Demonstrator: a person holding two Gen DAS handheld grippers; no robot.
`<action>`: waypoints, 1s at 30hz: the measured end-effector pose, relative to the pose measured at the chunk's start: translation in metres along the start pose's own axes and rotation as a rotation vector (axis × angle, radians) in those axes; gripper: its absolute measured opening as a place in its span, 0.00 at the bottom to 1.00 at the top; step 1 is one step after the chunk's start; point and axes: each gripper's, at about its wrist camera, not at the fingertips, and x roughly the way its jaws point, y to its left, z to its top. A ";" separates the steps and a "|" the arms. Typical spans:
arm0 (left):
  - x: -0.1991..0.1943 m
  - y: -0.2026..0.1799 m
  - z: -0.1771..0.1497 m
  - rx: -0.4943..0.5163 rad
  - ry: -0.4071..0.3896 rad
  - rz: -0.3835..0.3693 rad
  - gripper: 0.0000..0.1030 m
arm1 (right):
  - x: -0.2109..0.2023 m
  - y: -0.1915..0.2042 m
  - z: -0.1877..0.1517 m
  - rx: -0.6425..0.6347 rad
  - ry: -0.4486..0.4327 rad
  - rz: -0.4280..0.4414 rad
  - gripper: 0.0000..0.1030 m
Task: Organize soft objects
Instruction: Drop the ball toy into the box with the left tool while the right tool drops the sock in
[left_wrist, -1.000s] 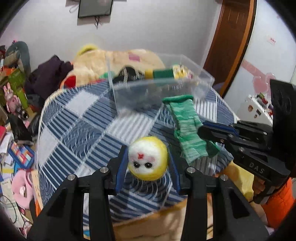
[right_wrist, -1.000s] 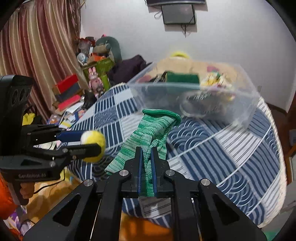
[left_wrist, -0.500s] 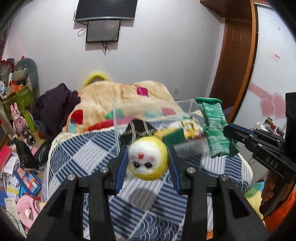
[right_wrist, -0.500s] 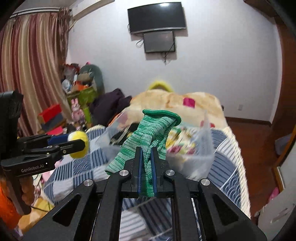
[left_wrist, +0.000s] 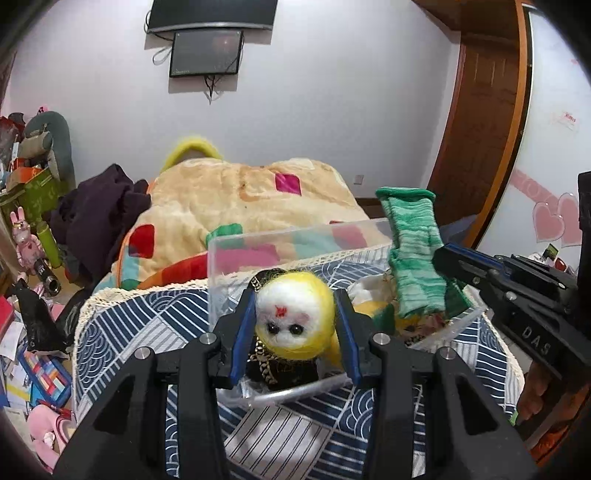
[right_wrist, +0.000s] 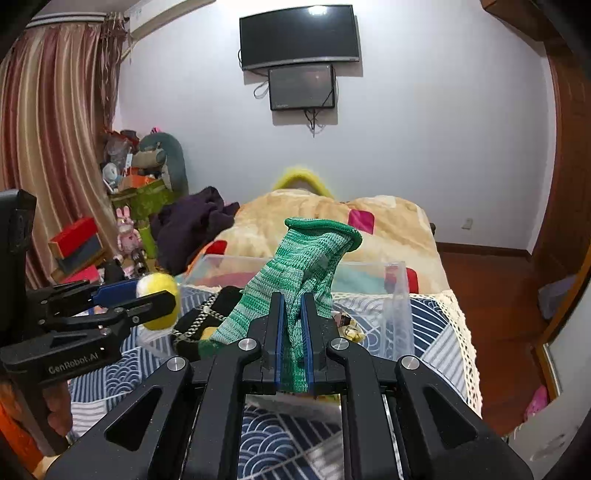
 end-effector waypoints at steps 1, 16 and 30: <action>0.006 -0.001 0.000 -0.001 0.010 -0.001 0.40 | 0.005 0.000 0.000 -0.005 0.015 -0.003 0.08; 0.041 0.005 -0.010 -0.040 0.123 -0.008 0.55 | 0.026 -0.013 -0.008 -0.006 0.129 -0.022 0.23; -0.043 -0.003 0.002 -0.050 -0.036 -0.026 0.63 | -0.043 -0.006 0.007 -0.020 -0.022 0.005 0.35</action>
